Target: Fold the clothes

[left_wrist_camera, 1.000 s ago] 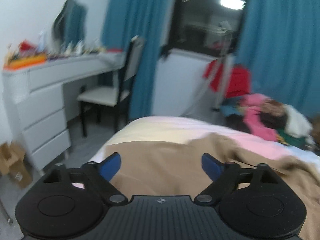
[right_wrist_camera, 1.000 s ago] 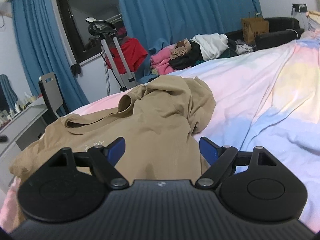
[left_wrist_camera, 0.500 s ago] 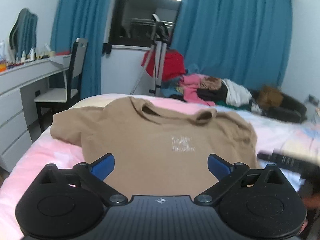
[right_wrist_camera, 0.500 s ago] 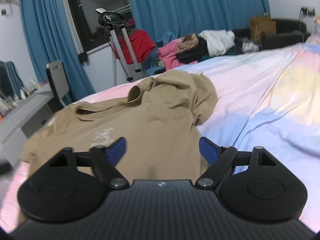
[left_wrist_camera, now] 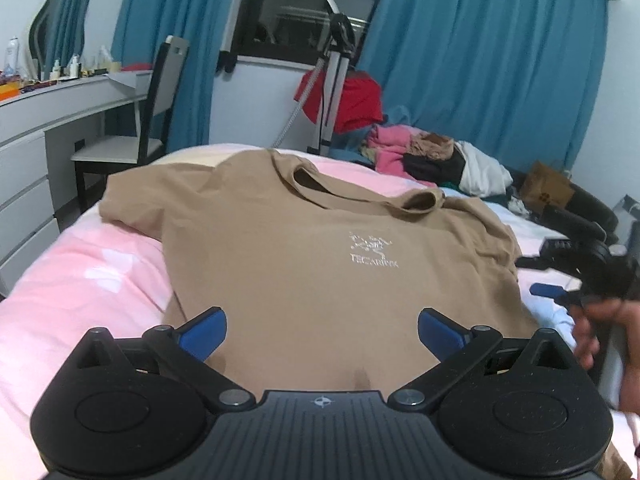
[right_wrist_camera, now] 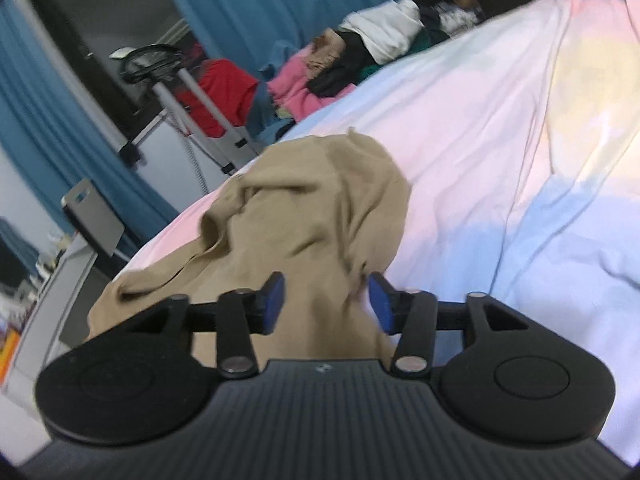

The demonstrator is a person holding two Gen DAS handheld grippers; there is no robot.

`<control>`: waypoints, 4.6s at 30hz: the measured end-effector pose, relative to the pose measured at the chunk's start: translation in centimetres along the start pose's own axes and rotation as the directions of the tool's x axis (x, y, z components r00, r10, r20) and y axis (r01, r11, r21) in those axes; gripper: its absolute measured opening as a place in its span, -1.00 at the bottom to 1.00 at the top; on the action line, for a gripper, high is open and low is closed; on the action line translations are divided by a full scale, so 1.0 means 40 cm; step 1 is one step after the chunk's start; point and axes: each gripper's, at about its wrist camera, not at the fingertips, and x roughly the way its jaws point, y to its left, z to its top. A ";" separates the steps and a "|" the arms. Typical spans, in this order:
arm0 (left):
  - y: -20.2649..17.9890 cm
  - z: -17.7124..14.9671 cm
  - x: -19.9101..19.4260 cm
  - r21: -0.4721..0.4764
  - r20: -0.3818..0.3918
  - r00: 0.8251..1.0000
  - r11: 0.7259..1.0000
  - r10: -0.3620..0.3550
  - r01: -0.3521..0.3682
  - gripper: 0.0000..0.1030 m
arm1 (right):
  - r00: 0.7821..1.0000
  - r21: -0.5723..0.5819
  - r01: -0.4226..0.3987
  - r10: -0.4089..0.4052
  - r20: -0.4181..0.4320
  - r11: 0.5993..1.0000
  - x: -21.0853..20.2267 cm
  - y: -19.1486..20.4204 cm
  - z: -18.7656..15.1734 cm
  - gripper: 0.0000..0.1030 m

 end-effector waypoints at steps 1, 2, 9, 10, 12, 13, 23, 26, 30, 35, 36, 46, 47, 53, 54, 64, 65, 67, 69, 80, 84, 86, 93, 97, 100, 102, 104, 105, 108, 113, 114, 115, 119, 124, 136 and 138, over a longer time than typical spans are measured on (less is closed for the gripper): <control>-0.002 -0.001 0.012 -0.004 -0.009 1.000 1.000 -0.003 0.003 0.99 | 1.000 0.030 0.005 -0.006 0.005 1.000 0.016 -0.016 0.012 0.43; -0.003 -0.002 0.024 -0.009 -0.018 1.000 1.000 -0.007 0.007 0.99 | 1.000 0.063 0.006 -0.007 0.018 0.998 0.028 -0.034 0.022 0.70; 0.000 -0.011 0.120 -0.090 -0.090 0.995 0.995 -0.044 0.036 0.99 | 0.991 0.400 -0.136 0.116 0.074 0.906 0.123 -0.174 0.034 0.69; 0.002 -0.012 0.133 -0.101 -0.098 0.994 0.994 -0.050 0.040 0.99 | 0.986 0.425 -0.162 0.132 0.101 0.891 0.129 -0.187 0.032 0.63; 0.006 -0.017 0.156 -0.116 -0.114 0.992 0.992 -0.055 0.042 0.99 | 0.984 0.440 -0.177 0.143 0.108 0.881 0.145 -0.197 0.030 0.26; 0.009 -0.020 0.165 -0.122 -0.123 0.991 0.992 -0.055 0.040 0.99 | 0.984 0.439 -0.175 0.146 0.099 0.881 0.154 -0.198 0.030 0.02; 0.011 -0.031 0.170 -0.137 -0.135 0.989 0.990 -0.060 0.042 0.99 | 0.985 0.277 -0.114 0.073 0.153 0.954 0.090 -0.135 0.081 -0.85; 0.008 -0.030 0.164 -0.134 -0.127 0.990 0.990 -0.058 0.041 0.99 | 0.969 0.214 -0.058 0.003 0.248 0.975 0.030 -0.133 0.122 -0.85; 0.002 -0.027 0.158 -0.110 -0.107 0.993 0.993 -0.058 0.046 0.99 | 0.923 0.116 0.087 -0.124 0.365 0.989 -0.028 -0.146 0.152 -0.85; -0.003 -0.027 0.157 -0.093 -0.100 0.994 0.995 -0.050 0.041 0.99 | 0.950 0.153 0.048 -0.093 0.299 0.987 -0.025 -0.206 0.162 -0.78; -0.004 -0.027 0.158 -0.093 -0.099 0.994 0.995 -0.048 0.038 0.99 | 0.960 0.143 0.026 -0.065 0.272 0.989 -0.025 -0.211 0.158 -0.74; -0.011 -0.031 0.151 -0.109 -0.100 0.994 0.994 -0.037 0.026 0.99 | 0.978 0.353 -0.202 0.207 0.024 0.913 0.096 -0.185 0.056 0.74; -0.011 -0.031 0.152 -0.112 -0.099 0.994 0.993 -0.039 0.027 0.99 | 0.980 0.351 -0.192 0.196 0.025 0.916 0.113 -0.183 0.047 0.72; -0.003 -0.035 0.170 -0.127 -0.111 0.993 0.992 -0.037 0.023 0.99 | 0.969 0.285 -0.193 0.136 0.208 0.939 0.156 -0.149 0.045 0.76; -0.001 -0.036 0.172 -0.132 -0.113 0.993 0.991 -0.040 0.025 0.99 | 0.962 0.267 -0.200 0.137 0.237 0.943 0.161 -0.140 0.052 0.76; -0.003 -0.028 0.225 -0.137 -0.102 0.992 0.989 -0.075 0.061 0.99 | 0.949 0.044 -0.123 0.105 0.299 0.991 0.226 -0.067 0.185 0.31; -0.006 -0.028 0.230 -0.132 -0.103 0.992 0.989 -0.076 0.062 0.99 | 0.967 0.033 -0.069 0.059 0.247 0.997 0.245 -0.056 0.194 -0.09; -0.006 -0.025 0.233 -0.132 -0.101 0.992 0.989 -0.082 0.068 0.99 | 0.980 -0.020 0.039 -0.034 0.194 0.999 0.260 -0.034 0.202 -0.76; -0.004 -0.021 0.232 -0.136 -0.097 0.991 0.988 -0.089 0.076 0.99 | 0.965 -0.069 0.104 -0.084 0.247 0.992 0.234 -0.019 0.199 -0.77; 0.067 0.046 0.150 -0.174 -0.011 0.999 0.984 -0.053 0.050 0.99 | 0.813 -0.387 0.451 -0.192 0.550 0.804 0.099 0.238 0.193 -0.79; 0.109 0.079 0.107 -0.138 0.034 0.999 0.990 0.025 -0.020 0.99 | 0.821 -0.549 0.460 -0.098 0.563 0.698 0.106 0.400 0.096 -0.79; 0.136 0.092 0.085 -0.128 0.051 0.997 0.991 0.054 -0.047 0.99 | 0.862 -0.642 0.406 -0.038 0.506 0.650 0.127 0.473 0.020 -0.79; 0.292 0.120 0.069 -0.223 0.045 0.987 0.965 0.155 -0.142 0.99 | 0.962 -0.811 0.209 0.034 0.270 0.547 0.248 0.575 -0.224 -0.76; 0.337 0.118 0.090 -0.294 0.020 0.991 0.948 0.134 -0.122 0.99 | 0.999 -0.789 0.029 0.010 0.045 0.614 0.315 0.570 -0.253 -0.08; 0.332 0.116 0.101 -0.259 0.010 0.992 0.959 0.126 -0.119 0.99 | 0.997 -0.769 -0.063 0.071 -0.023 0.636 0.291 0.559 -0.247 0.65; 0.319 0.111 0.104 -0.242 0.012 0.992 0.963 0.124 -0.118 0.99 | 0.991 -0.762 -0.105 0.130 -0.027 0.638 0.239 0.554 -0.238 0.65; 0.309 0.108 0.110 -0.236 0.009 0.992 0.964 0.127 -0.121 0.99 | 0.985 -0.754 -0.130 0.168 -0.026 0.644 0.181 0.555 -0.229 0.65; 0.304 0.106 0.111 -0.233 0.009 0.992 0.965 0.129 -0.123 0.99 | 0.982 -0.750 -0.135 0.187 -0.016 0.647 0.144 0.557 -0.227 0.65; 0.291 0.102 0.107 -0.231 0.013 0.991 0.965 0.133 -0.127 0.99 | 0.972 -0.712 -0.168 0.236 -0.003 0.682 0.015 0.529 -0.210 0.65; 0.250 0.085 0.074 -0.206 0.023 0.992 0.971 0.126 -0.118 0.99 | 0.959 -0.699 -0.204 0.284 -0.001 0.685 -0.221 0.444 -0.216 0.66; 0.235 0.080 0.064 -0.185 0.027 0.992 0.976 0.124 -0.117 0.99 | 0.959 -0.698 -0.201 0.285 0.005 0.688 -0.267 0.421 -0.220 0.66; 0.221 0.075 0.054 -0.166 0.029 0.992 0.979 0.121 -0.115 0.99 | 0.959 -0.697 -0.195 0.284 0.012 0.690 -0.312 0.399 -0.224 0.66; 0.159 0.052 0.013 -0.095 0.025 0.994 0.990 0.107 -0.105 0.99 | 0.967 -0.666 -0.121 0.238 0.088 0.736 -0.445 0.325 -0.228 0.66; 0.087 0.042 -0.016 0.023 0.027 0.988 0.988 0.155 -0.156 0.99 | 0.955 -0.500 -0.021 0.165 0.245 0.866 -0.541 0.205 -0.204 0.65; -0.108 -0.015 -0.023 -0.040 -0.109 0.985 0.991 -0.135 0.131 0.93 | 0.889 -0.298 0.091 0.057 0.455 0.950 -0.611 0.032 -0.110 0.65; -0.159 -0.032 -0.013 -0.080 -0.145 0.964 0.974 -0.224 0.214 0.87 | 0.879 -0.256 0.103 0.032 0.476 0.961 -0.611 0.002 -0.099 0.65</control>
